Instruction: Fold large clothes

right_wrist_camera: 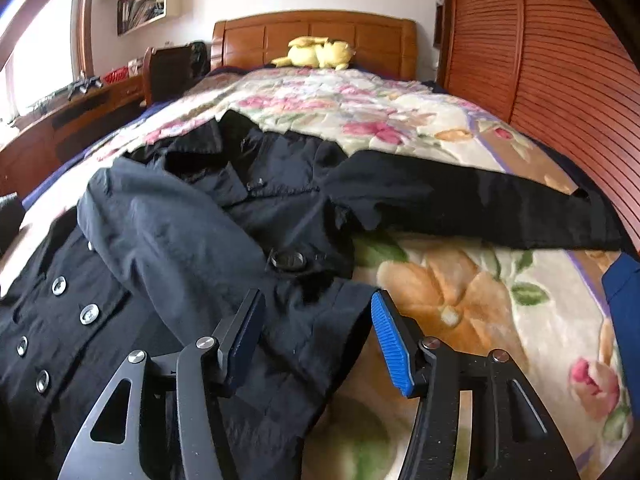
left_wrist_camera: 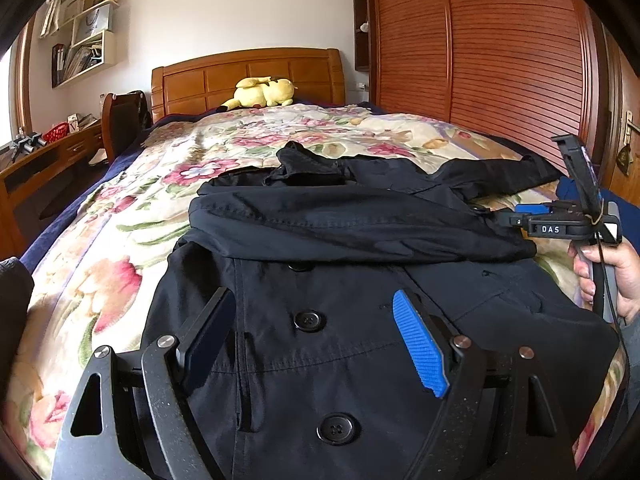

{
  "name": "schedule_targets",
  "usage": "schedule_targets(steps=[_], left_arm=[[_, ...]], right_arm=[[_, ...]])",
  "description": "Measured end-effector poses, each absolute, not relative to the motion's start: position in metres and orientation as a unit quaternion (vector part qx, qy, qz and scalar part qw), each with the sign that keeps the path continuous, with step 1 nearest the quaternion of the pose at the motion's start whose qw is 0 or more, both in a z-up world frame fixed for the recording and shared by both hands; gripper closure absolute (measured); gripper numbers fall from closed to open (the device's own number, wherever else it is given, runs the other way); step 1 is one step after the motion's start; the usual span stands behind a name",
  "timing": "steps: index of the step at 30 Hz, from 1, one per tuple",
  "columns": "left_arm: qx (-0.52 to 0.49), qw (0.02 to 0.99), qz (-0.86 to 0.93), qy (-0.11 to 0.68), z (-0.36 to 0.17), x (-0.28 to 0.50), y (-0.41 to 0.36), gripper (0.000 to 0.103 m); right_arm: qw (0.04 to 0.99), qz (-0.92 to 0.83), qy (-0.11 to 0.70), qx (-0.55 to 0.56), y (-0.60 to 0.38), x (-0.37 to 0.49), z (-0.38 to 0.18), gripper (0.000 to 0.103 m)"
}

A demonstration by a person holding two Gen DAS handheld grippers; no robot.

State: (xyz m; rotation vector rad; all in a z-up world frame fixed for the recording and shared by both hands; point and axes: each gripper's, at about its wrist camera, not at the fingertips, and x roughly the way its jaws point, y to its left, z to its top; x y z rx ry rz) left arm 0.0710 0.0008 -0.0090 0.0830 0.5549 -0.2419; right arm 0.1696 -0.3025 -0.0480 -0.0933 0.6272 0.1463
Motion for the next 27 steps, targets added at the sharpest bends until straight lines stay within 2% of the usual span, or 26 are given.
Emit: schedule_targets(steps=[9,10,11,13,14,18,27], left_arm=[[0.049,0.949,-0.119,0.286,-0.017,0.075,-0.007,0.021],[0.051,0.949,-0.120,0.286,-0.018,0.075,-0.008,0.021],[0.053,0.949,-0.120,0.286,-0.018,0.075,-0.010,0.021],[0.056,0.949,-0.121,0.285,-0.018,0.074,-0.012,0.021],[0.056,0.949,-0.121,0.285,-0.018,0.074,-0.013,0.021],[0.056,0.949,-0.124,0.285,-0.017,0.075,-0.016,0.021],[0.045,0.948,-0.142,0.281,-0.012,0.080,-0.025,0.021]], right_arm=[[0.931,0.108,0.349,-0.027,-0.310,0.184,-0.068,0.046],[0.931,0.111,0.348,-0.029,-0.309,0.185,-0.068,0.057],[0.930,0.117,0.347,-0.031,-0.309,0.185,-0.069,0.076],[0.934,0.111,0.336,-0.045,-0.307,0.184,-0.067,0.094],[0.939,0.103,0.326,-0.048,-0.307,0.183,-0.065,0.098],[0.955,0.075,0.287,-0.032,-0.320,0.179,-0.052,0.100],[0.959,0.041,0.281,-0.023,-0.329,0.186,-0.057,0.099]])
